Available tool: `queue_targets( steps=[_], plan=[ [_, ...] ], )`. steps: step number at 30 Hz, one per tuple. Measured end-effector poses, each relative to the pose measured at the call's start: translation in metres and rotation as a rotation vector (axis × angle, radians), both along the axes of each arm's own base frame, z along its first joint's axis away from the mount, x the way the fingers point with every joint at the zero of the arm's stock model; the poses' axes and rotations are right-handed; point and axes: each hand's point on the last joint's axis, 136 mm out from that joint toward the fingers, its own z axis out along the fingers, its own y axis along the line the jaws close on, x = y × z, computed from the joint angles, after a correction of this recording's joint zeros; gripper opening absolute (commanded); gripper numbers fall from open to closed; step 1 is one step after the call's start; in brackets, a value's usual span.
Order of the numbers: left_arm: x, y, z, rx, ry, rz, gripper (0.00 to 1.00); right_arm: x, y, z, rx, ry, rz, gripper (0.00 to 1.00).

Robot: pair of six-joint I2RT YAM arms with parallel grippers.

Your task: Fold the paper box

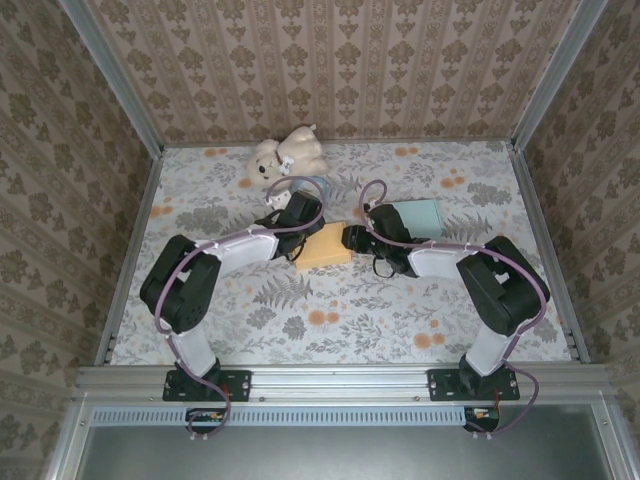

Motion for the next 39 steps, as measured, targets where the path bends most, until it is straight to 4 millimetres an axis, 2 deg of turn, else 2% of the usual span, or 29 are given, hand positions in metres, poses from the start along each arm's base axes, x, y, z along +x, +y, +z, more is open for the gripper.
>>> queue_targets(
  steps=[5,9,11,17,19,24,29,39],
  plan=[
    [-0.006,0.006,-0.006,0.019,0.028,0.009,0.76,-0.002,-0.003,-0.004,-0.013,0.007,-0.004,0.47],
    [-0.018,0.015,-0.008,0.025,0.048,0.007,0.76,-0.011,-0.008,-0.016,-0.027,0.03,-0.004,0.47],
    [-0.025,0.02,-0.003,0.025,0.045,0.007,0.77,-0.015,-0.01,-0.019,-0.031,0.037,-0.004,0.47],
    [-0.032,0.027,0.022,-0.008,0.001,0.01,0.78,-0.02,-0.013,-0.006,-0.016,0.013,-0.004,0.48],
    [-0.033,0.026,0.019,-0.011,0.003,0.006,0.78,-0.019,-0.012,-0.005,-0.008,0.009,-0.004,0.48],
    [-0.033,0.02,-0.009,-0.001,0.053,-0.016,0.78,-0.022,-0.008,-0.006,0.03,0.021,0.002,0.48],
    [-0.032,0.012,-0.026,-0.002,0.079,-0.046,0.78,-0.026,-0.003,-0.011,0.065,0.038,0.01,0.48],
    [-0.019,-0.005,-0.019,-0.043,0.047,-0.074,0.78,-0.029,0.001,-0.011,0.088,0.054,0.02,0.48]
  ],
)
